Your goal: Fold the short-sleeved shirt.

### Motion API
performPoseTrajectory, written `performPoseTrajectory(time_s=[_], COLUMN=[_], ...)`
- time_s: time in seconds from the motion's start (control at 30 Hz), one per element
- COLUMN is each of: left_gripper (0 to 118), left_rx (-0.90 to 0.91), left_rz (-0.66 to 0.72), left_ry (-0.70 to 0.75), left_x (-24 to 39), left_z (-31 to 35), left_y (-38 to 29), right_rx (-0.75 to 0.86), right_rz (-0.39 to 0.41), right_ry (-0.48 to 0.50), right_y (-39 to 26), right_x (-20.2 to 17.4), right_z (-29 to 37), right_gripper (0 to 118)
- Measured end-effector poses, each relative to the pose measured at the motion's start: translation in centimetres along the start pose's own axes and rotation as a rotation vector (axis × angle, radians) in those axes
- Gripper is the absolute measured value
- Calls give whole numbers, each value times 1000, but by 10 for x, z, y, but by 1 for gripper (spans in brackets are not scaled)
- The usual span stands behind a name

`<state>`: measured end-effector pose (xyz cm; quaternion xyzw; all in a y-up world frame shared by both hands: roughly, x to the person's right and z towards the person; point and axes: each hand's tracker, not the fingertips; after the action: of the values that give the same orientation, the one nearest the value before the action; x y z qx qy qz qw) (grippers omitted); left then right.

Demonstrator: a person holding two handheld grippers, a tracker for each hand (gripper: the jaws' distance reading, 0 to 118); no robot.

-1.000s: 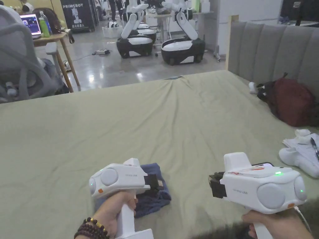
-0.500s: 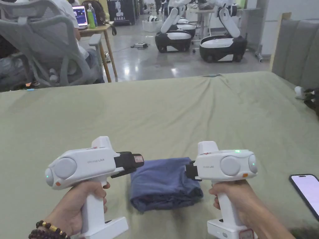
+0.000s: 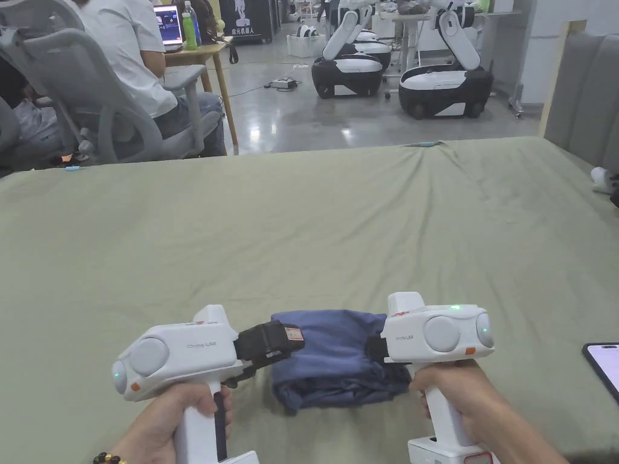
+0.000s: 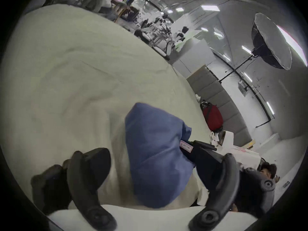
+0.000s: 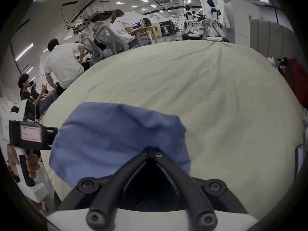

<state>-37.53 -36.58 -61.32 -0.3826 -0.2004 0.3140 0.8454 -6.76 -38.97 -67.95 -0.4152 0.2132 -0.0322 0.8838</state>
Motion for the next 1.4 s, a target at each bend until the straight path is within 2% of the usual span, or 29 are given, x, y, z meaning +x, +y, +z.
performPoseTrajectory(time_s=[0.17, 0.2, 0.3, 0.4, 0.53, 0.6, 0.67, 0.8, 0.93, 1.07, 1.2, 1.3, 1.4], left_gripper=[78, 62, 46, 40, 39, 39, 39, 39, 39, 39, 39, 39, 39], left_rx=[-41, -18, 0, -20, -29, -30, -29, -36, 9, 49, 31, -3, -4], left_rz=[-17, -24, -43, -94, -114, -96, -100, -94, -106, -86, -74, -88, -63], left_ry=[-4, 8, 26, 7, -3, -26, -27, 7, 47, 80, 92, 148, 147], left_x=[1, 3, 3, 4, 6, 0, -8, -41, -84, -168, -254, -304, -334], left_z=[-39, -40, -37, -33, -25, -18, -6, 34, 92, 154, 215, 250, 266], left_y=[-7, -8, -5, -4, 0, 7, 14, 34, 59, 104, 146, 167, 175], right_rx=[5, 6, 15, 22, 20, 77, 147, 180, 226, 199, 217, 217, 217], right_rz=[11, 12, 16, 13, 12, 23, 66, 161, 213, 254, 323, 348, 352], right_ry=[0, 2, 3, 6, 12, 3, 46, 73, 130, 256, 323, 369, 385], right_y=[-1, -2, -5, -5, 1, 6, 12, 31, 48, 67, 82, 89, 93], right_x=[0, 1, 1, 1, -2, -12, -28, -79, -141, -220, -299, -339, -360], right_z=[0, 0, 1, 1, 8, 17, 25, 23, 0, -47, -94, -128, -149], right_gripper=[0, 0, 0, 0, 0, 0, 0, 0, 0, 0, 0, 0, 0])
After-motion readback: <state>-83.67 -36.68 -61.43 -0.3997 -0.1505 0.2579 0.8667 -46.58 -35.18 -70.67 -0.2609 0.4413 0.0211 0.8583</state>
